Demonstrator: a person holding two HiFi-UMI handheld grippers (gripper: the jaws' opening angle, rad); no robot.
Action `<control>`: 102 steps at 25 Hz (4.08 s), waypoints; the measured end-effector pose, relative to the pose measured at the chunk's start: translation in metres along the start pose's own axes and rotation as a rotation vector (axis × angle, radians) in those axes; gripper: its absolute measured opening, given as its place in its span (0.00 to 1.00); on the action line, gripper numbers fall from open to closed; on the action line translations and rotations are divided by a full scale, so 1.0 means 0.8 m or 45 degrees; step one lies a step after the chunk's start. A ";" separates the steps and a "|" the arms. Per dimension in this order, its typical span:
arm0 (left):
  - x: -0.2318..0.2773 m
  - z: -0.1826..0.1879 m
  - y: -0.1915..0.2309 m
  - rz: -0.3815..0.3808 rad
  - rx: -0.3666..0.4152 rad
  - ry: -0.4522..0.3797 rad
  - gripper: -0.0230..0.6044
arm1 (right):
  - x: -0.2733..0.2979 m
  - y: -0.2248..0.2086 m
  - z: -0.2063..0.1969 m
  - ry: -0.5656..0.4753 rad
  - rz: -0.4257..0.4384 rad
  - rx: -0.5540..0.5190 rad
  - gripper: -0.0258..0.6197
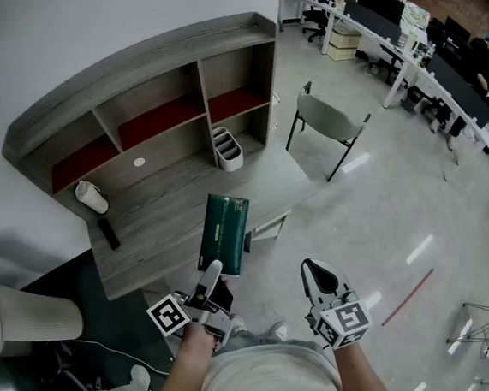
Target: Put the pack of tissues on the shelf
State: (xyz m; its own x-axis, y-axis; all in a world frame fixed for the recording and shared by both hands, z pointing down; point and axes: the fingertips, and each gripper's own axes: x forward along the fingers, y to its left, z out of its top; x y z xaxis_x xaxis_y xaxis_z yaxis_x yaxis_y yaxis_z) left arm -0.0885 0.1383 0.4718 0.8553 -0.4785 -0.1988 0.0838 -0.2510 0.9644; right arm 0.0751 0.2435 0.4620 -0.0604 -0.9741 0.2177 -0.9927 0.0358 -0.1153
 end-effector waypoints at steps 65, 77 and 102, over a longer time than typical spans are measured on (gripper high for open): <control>0.343 0.380 0.141 0.134 -0.107 -0.634 0.58 | 0.454 -0.216 0.098 0.067 0.248 0.096 0.08; 0.387 0.396 0.145 0.093 -0.148 -0.548 0.60 | 0.454 -0.214 0.104 0.054 0.154 0.089 0.08; 0.295 0.338 0.112 0.172 0.096 -0.353 0.60 | 0.501 -0.099 0.100 0.123 0.524 0.021 0.08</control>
State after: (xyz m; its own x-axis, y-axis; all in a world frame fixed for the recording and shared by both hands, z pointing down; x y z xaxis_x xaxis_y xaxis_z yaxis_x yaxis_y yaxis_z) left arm -0.0174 -0.2247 0.4639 0.6830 -0.7205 -0.1201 -0.0677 -0.2261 0.9717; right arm 0.1377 -0.1680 0.4809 -0.4620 -0.8538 0.2399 -0.8818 0.4133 -0.2271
